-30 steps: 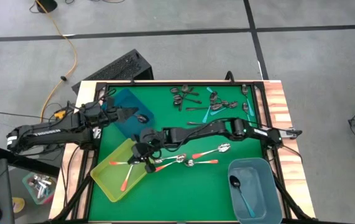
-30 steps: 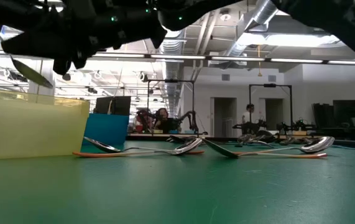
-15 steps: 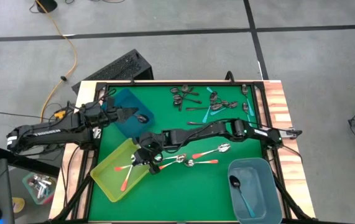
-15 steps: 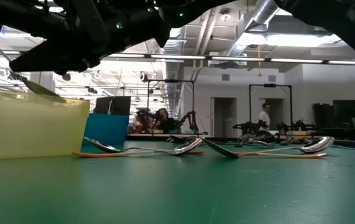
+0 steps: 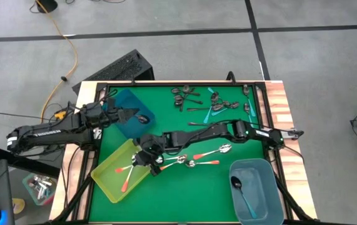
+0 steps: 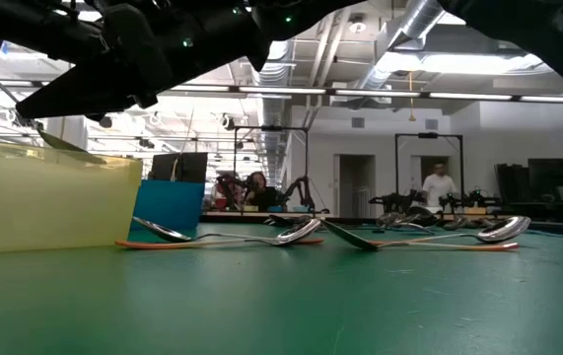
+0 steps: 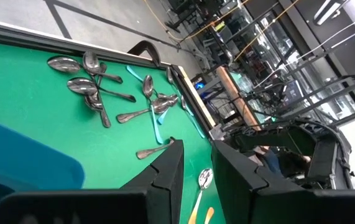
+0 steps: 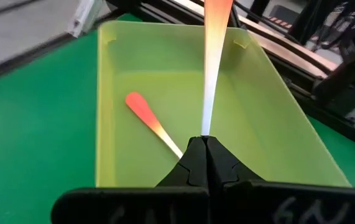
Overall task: Sort silverware by color (type)
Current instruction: Put the orange spoon into the green bin
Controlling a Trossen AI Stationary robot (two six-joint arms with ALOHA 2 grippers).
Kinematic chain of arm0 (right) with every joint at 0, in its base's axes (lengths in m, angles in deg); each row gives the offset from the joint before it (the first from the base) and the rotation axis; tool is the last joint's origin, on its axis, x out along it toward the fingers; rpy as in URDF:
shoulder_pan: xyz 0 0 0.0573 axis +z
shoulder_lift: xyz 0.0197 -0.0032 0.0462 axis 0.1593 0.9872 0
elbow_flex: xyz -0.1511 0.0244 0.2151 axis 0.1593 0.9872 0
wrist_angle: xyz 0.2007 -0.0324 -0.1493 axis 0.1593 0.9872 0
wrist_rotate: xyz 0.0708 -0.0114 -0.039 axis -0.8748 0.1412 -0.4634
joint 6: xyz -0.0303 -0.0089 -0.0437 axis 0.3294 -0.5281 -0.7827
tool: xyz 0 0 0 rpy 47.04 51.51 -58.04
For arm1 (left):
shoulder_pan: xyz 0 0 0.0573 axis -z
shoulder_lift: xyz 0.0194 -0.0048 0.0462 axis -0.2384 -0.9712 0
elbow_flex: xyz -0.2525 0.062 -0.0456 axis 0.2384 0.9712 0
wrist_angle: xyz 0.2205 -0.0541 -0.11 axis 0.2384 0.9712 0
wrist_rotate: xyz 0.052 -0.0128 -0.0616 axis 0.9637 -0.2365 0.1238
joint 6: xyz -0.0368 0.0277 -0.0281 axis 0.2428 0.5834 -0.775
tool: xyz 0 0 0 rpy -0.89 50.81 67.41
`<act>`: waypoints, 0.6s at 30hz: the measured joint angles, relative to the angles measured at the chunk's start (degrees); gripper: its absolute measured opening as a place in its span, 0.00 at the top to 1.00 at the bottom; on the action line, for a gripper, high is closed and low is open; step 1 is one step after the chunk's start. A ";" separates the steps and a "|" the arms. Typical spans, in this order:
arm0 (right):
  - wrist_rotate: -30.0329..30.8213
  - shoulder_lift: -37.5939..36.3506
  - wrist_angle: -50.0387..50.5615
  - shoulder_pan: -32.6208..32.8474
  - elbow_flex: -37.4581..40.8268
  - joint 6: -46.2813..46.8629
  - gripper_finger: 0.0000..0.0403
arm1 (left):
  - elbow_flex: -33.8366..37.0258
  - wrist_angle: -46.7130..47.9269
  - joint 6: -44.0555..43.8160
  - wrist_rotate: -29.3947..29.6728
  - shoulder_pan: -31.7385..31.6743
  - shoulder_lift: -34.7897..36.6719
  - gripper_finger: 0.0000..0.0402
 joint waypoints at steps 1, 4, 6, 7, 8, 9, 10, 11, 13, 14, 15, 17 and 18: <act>0.03 0.00 -0.02 -0.01 0.00 -0.39 1.00 | 0.00 0.00 0.05 0.02 0.00 -0.02 0.83; 0.12 0.00 0.02 -0.12 0.00 -1.09 1.00 | 0.00 -0.02 0.81 0.07 0.00 -0.01 0.83; 0.12 0.00 0.60 -0.15 0.00 -1.90 1.00 | 0.00 -0.03 0.78 0.07 0.00 0.00 0.83; 0.14 0.00 0.85 -0.15 0.00 -2.33 1.00 | 0.00 -0.04 0.79 0.07 0.00 0.00 0.83; 0.13 0.00 0.88 -0.15 0.00 -2.72 1.00 | 0.00 -0.04 0.81 0.07 0.00 0.00 0.83; 0.12 0.00 0.88 -0.13 0.00 -3.00 1.00 | 0.00 -0.04 0.81 0.07 0.00 0.00 0.83; 0.12 0.00 0.87 -0.12 0.00 -3.32 1.00 | 0.00 -0.06 0.81 0.07 0.00 0.00 0.83; 0.12 0.04 0.85 -0.12 0.00 -3.43 1.00 | 0.00 -0.07 0.81 0.11 0.00 0.00 0.83; 0.10 1.14 -0.49 -0.10 -0.11 -3.40 1.00 | 0.00 -0.09 0.81 0.53 0.00 0.00 0.83; 0.12 1.48 -0.05 -0.10 -0.07 -3.36 1.00 | 0.00 -0.13 0.81 0.60 0.00 0.00 0.83; 0.12 1.71 0.76 -0.09 0.11 -3.14 1.00 | 0.00 -0.17 0.81 0.73 0.00 0.00 0.83; 0.13 2.07 1.07 -0.10 0.22 -3.04 1.00 | 0.00 -0.20 0.76 0.96 0.00 0.00 0.83; 0.24 2.37 0.27 -0.06 0.13 -3.19 1.00 | 0.00 -0.20 0.74 1.02 0.00 -0.02 0.83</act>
